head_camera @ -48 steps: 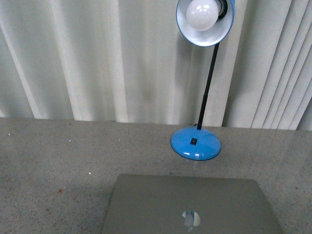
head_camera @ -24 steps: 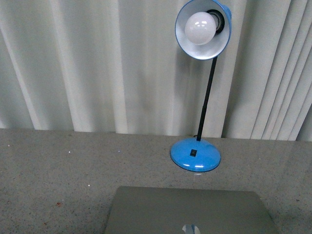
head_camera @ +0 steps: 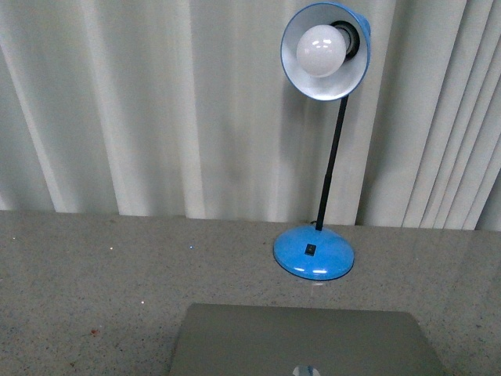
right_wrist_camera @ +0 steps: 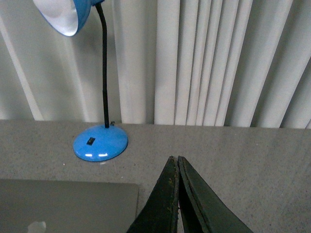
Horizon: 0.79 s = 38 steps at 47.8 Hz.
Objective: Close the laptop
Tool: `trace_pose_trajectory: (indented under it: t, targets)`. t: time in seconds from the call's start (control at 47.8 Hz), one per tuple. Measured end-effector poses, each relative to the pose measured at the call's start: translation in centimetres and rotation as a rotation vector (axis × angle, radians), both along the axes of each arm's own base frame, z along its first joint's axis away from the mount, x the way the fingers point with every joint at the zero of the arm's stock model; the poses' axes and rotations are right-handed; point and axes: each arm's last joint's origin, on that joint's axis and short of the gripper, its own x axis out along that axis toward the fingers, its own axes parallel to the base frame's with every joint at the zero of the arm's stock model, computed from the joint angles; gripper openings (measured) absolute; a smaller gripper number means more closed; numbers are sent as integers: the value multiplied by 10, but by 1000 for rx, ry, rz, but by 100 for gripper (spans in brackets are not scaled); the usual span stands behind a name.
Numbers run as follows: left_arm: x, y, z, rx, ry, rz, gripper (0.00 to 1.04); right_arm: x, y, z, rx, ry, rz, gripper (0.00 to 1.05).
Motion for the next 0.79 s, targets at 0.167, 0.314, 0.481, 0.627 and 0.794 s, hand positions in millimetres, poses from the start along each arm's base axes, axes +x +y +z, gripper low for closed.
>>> trace_pose_trajectory:
  t: [0.167,0.314,0.481,0.627,0.794]
  targets:
    - [-6,0,1,0,-1,0,4,-7,0,1,0,-3,0,3]
    - [-10,0,1,0,-3,0,4,-12,0,2,0,-5,1,3]
    - [-14,0,1,0,-4,0,4,-17,0,3,0,-9,1,3]
    - [-16,0,0,0,-3,0,4,-20,0,2,0,-8,1,3]
    - [-26,0,-5,0,27,0,4,-23,0,2,0,-8,2,3]
